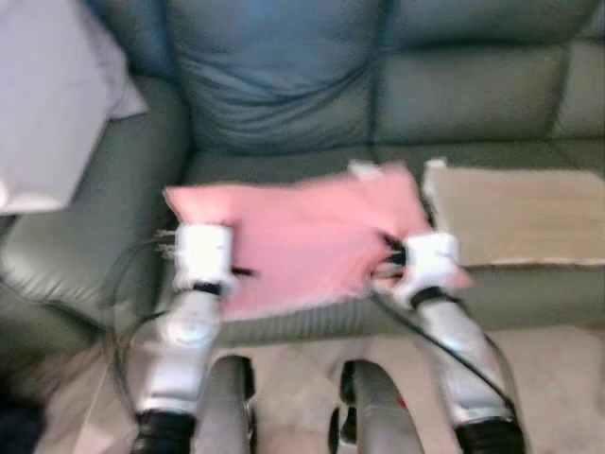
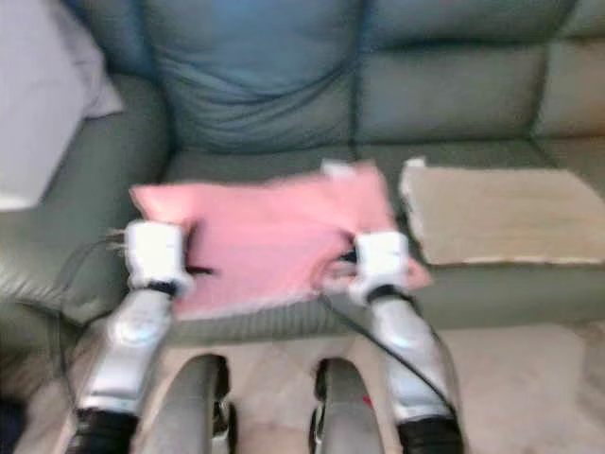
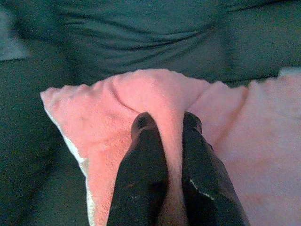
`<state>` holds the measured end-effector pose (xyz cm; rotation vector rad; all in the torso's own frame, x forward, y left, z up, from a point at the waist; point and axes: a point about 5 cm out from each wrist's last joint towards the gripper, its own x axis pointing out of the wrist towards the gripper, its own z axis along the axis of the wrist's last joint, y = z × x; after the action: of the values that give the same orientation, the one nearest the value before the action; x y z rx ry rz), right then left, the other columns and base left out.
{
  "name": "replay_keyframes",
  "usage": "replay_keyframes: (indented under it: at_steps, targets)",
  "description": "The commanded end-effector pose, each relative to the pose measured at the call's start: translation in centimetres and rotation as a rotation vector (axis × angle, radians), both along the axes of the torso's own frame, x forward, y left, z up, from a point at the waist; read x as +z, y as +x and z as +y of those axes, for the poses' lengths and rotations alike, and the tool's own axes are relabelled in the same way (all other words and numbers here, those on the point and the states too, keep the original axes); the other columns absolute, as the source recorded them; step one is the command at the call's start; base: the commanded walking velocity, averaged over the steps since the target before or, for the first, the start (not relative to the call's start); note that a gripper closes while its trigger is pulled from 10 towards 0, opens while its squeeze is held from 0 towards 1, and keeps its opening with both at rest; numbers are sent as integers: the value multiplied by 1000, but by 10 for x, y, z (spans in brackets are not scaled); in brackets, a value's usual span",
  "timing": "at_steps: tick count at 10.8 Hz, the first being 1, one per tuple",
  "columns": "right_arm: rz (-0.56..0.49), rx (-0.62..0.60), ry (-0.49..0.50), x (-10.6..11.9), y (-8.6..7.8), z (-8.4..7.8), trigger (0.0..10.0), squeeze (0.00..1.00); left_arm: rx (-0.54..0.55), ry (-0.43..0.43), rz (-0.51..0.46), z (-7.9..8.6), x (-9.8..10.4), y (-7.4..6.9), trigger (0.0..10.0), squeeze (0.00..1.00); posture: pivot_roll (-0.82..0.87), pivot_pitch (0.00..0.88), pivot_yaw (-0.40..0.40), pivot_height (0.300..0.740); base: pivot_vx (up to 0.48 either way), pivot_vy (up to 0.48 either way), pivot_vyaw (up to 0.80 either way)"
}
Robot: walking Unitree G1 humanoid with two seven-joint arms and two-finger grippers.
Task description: Move the pillow to the sofa
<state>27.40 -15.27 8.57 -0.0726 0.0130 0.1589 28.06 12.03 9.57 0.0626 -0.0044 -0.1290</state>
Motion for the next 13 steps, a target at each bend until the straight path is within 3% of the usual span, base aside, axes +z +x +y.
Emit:
replay_keyframes:
  at_steps: [1,4,6,8,9,10,11,12,13]
  targets:
    - [-19,24,14,4,1,9,10000,0,24,7,7,8,-1,0,10000,0,-38,133,-27,633,0,0,0]
    - [1,36,17,1,-3,11,10000,0,21,45,55,6,-12,-4,10000,0,-32,173,-43,633,0,0,0]
    - [20,41,18,-3,-8,12,10000,0,60,57,69,15,-16,-1,10000,0,-29,212,-44,633,0,0,0]
    - [28,-4,7,2,1,-1,10000,0,69,67,65,18,-9,9,10000,0,-17,293,-31,633,0,0,0]
    - [42,-43,-2,4,13,-16,10000,0,59,90,47,16,-4,20,10000,0,-13,340,-20,633,0,0,0]
    - [40,-51,-9,10,27,-26,10000,0,115,132,44,28,-1,31,10000,0,-14,379,-4,633,0,0,0]
    - [46,-40,-11,14,35,-27,10000,0,160,152,44,38,2,39,10000,0,-11,405,8,633,0,0,0]
    - [52,-36,-24,20,49,-28,10000,0,279,133,50,59,11,52,10000,0,-6,435,26,633,0,0,0]
    - [36,-29,-32,26,59,-30,10000,0,314,143,39,66,18,58,10000,0,6,452,40,633,0,0,0]
